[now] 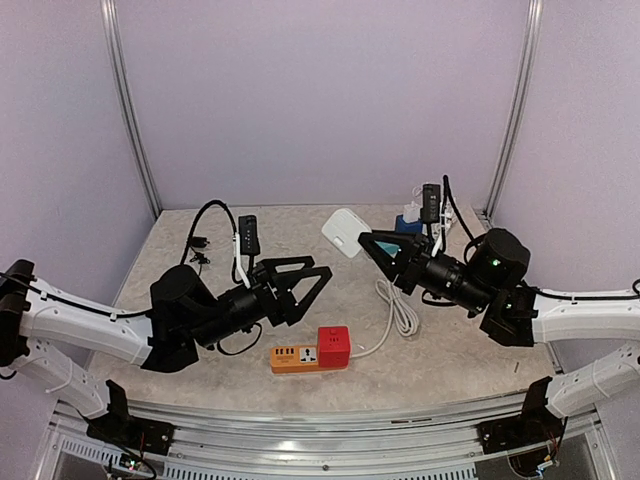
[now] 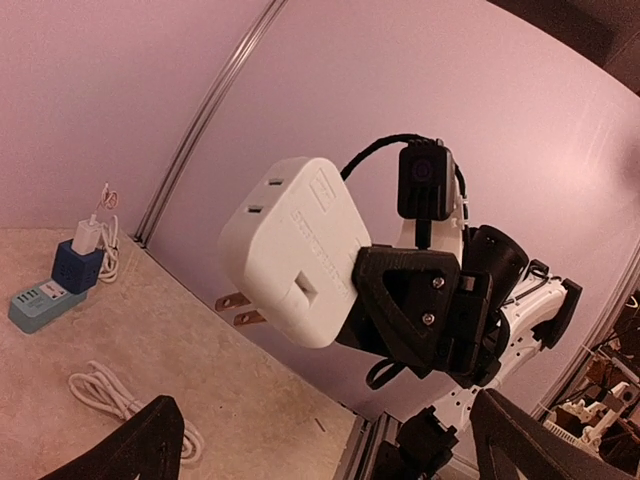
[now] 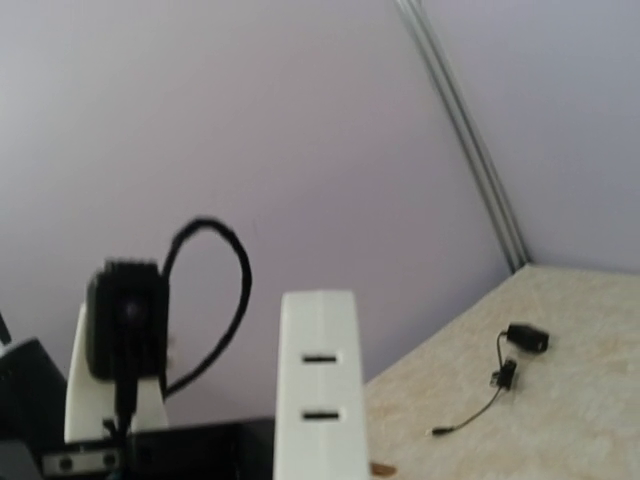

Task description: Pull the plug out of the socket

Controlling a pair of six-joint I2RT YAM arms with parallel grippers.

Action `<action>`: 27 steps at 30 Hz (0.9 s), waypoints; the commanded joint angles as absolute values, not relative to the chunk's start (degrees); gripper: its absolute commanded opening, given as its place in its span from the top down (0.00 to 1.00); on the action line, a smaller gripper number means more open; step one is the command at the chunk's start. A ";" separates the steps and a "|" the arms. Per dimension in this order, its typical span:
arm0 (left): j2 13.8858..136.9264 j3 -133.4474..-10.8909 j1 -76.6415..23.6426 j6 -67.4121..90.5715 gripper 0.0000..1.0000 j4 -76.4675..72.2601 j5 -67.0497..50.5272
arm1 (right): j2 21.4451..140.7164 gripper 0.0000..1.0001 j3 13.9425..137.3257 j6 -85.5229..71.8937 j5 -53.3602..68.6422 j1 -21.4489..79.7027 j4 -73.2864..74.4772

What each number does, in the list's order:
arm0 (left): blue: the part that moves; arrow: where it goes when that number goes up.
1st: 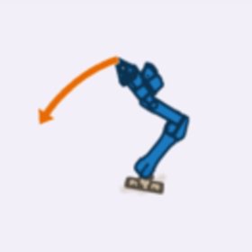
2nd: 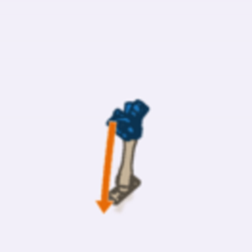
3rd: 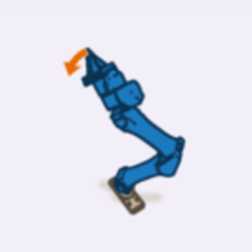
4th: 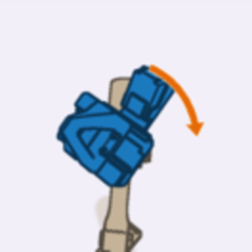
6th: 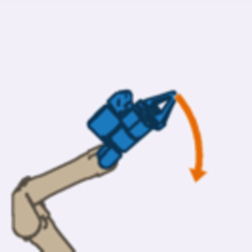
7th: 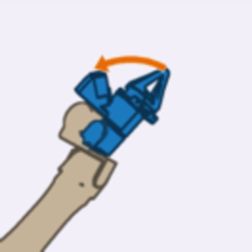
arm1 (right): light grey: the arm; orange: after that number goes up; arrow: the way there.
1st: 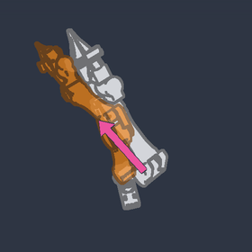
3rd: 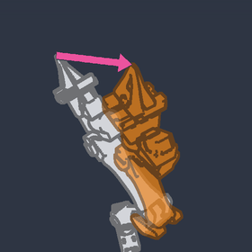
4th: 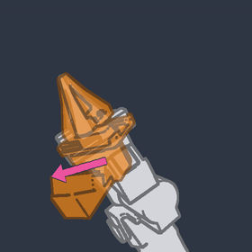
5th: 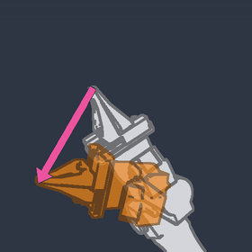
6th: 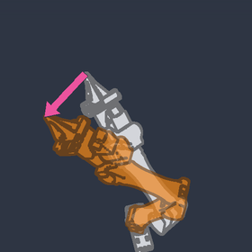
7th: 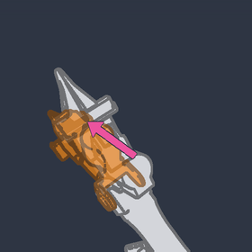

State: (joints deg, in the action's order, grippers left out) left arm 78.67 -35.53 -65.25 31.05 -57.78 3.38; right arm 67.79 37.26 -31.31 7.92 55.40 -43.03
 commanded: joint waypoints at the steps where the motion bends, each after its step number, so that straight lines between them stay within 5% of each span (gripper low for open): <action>1: 78.24 -35.61 -65.61 31.19 0.04 -60.84 -3.20 | 66.19 1.00 36.83 -29.15 5.66 56.00 -41.36; 13: 81.54 -39.18 -64.12 38.61 0.06 -61.46 -7.19 | 68.28 1.00 36.34 -31.21 7.23 56.02 -44.32; 27: 85.57 -38.53 -60.81 44.51 0.21 -68.34 -11.60 | 70.52 1.00 35.16 -33.66 8.73 56.04 -48.52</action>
State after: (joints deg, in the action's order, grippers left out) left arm 84.05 -38.11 -61.06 43.53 -65.36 -9.13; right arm 69.69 35.68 -32.80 8.01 55.40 -45.91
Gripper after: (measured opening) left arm 0.806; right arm 0.157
